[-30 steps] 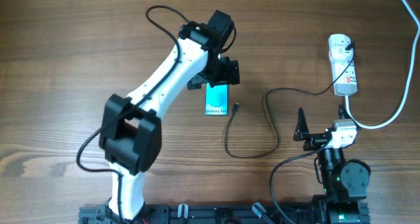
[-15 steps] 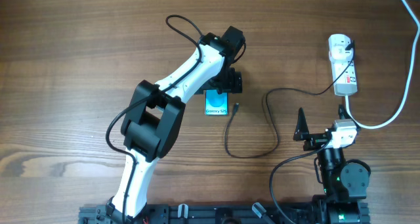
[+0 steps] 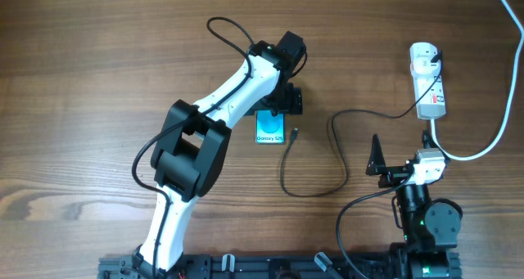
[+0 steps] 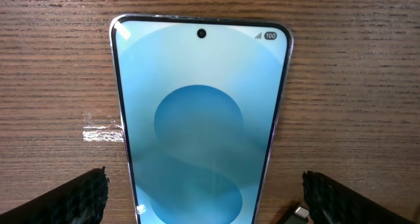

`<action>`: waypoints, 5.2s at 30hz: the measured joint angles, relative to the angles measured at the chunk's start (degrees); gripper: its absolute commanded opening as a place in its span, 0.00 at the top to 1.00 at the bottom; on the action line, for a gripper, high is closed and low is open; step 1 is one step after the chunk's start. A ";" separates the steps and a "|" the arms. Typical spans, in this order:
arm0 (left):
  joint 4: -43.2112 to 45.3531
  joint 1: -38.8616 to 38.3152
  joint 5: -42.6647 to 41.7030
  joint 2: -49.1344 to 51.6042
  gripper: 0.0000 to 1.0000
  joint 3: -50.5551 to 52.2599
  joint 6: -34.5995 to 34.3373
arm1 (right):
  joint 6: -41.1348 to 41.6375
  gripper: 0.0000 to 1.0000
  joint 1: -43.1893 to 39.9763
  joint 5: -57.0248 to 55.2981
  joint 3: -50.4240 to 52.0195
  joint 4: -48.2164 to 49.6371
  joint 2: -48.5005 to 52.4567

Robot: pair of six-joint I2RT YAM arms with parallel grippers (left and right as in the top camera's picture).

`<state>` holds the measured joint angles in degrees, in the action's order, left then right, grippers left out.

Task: Plug charger to phone and switch on socket
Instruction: 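Move the left gripper over the Galaxy S25 phone, then lower the left gripper and close it on the phone's bottom edge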

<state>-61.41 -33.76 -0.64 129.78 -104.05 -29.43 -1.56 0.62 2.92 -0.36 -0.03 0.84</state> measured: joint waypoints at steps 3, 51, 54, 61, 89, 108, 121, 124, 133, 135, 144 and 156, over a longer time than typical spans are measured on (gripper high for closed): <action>0.00 0.00 0.00 0.00 0.00 0.00 0.00 | 0.00 0.00 0.00 -0.02 0.00 0.00 0.00; 1.68 0.07 1.05 0.00 0.00 0.59 0.83 | 0.00 0.00 0.00 0.00 0.00 0.00 0.00; 1.62 0.07 1.05 0.00 0.00 0.59 1.27 | 0.00 0.00 0.00 0.00 0.00 0.00 0.00; 1.44 0.07 1.03 0.00 0.00 0.59 1.29 | 0.00 0.00 0.00 0.00 0.00 -0.02 0.00; -0.52 2.12 -3.32 2.67 0.00 -0.17 1.73 | 0.00 0.00 0.00 0.00 0.00 0.00 0.00; -1.20 -1.73 -0.04 2.93 0.00 -0.17 0.37 | 0.00 0.00 0.00 0.00 0.00 0.00 0.00; -1.46 -1.86 0.74 2.95 0.00 -0.17 0.44 | 0.00 0.00 0.00 0.00 0.00 0.00 0.00; -1.40 -1.66 0.55 2.95 0.00 -0.17 0.52 | 0.00 0.00 0.00 -0.02 0.00 0.00 0.00; -1.14 -1.09 0.35 2.95 0.00 -0.17 1.68 | 0.00 0.00 0.00 0.00 0.00 0.00 0.00; -1.14 -0.94 0.35 2.95 0.00 -0.17 1.75 | 0.00 0.00 0.00 0.00 0.00 0.00 0.00; -1.11 -0.94 0.37 2.95 0.01 -0.17 1.95 | 0.00 0.00 0.00 0.00 0.00 0.00 0.00; -0.92 -0.74 0.39 2.95 0.18 -0.17 2.16 | 0.00 0.00 0.00 -0.02 0.00 0.00 0.00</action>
<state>-62.33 -34.50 -0.25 132.73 -104.22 -27.27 -1.56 0.62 2.90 -0.36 -0.03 0.84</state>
